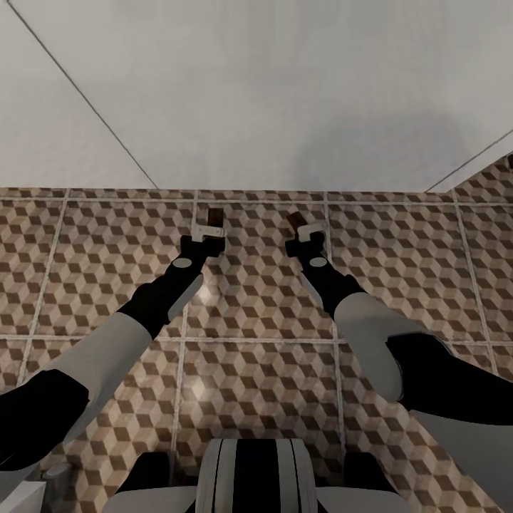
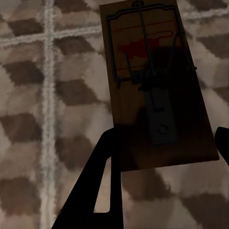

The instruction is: Take the four mousetraps from the cabinet in the bathroom and place them on the bathroom floor. Make sure all four end up on the same floor surface, and ensure that at least two of them are either under or directly next to the same bathroom sink.

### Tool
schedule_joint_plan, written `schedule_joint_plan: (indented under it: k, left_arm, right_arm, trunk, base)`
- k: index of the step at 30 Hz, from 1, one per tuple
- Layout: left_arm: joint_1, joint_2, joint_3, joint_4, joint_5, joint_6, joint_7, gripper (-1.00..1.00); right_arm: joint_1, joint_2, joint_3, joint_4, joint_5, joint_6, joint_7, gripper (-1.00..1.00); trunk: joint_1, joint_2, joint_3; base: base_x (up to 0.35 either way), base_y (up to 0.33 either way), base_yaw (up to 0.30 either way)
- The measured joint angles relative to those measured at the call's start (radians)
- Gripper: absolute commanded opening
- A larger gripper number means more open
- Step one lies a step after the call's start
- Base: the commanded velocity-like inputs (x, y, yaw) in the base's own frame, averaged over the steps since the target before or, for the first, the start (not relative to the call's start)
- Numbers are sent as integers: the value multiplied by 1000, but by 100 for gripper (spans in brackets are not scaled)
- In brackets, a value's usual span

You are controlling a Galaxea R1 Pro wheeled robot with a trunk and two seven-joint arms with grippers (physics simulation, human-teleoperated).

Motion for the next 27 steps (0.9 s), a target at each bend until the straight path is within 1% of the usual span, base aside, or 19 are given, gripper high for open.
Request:
schedule_joint_plan:
  k: [5,9,16,19,22,27]
  left_arm:
    - [0,0,0,7,1,0,-2,-100]
    - [0,-2,0,29,1,-4,-5,-100]
    - [0,-13,0,65,4,-9,-7,-100]
    - [0,-24,0,91,3,-10,-8,-100]
    - [0,-32,0,107,2,-10,-8,-100]
    - [0,-39,1,113,1,-10,-8,-100]
  right_arm:
    - [0,0,0,2,-2,-50,1,-100]
    - [0,0,0,7,-2,-64,2,-100]
    - [0,0,0,11,-4,-88,19,-100]
    - [0,0,0,12,-5,-98,23,-100]
    - [0,0,0,28,-6,-113,24,-100]
    - [0,0,0,58,-6,-134,25,-100]
  trunk:
    - [0,0,0]
    - [0,0,0]
    - [0,0,0]
    - [0,0,0]
    - [0,0,0]
    - [0,0,0]
  base:
    - [63,0,0]
    - [12,0,0]
    - [2,0,0]
    - [0,0,0]
    - [0,0,0]
    - [0,0,0]
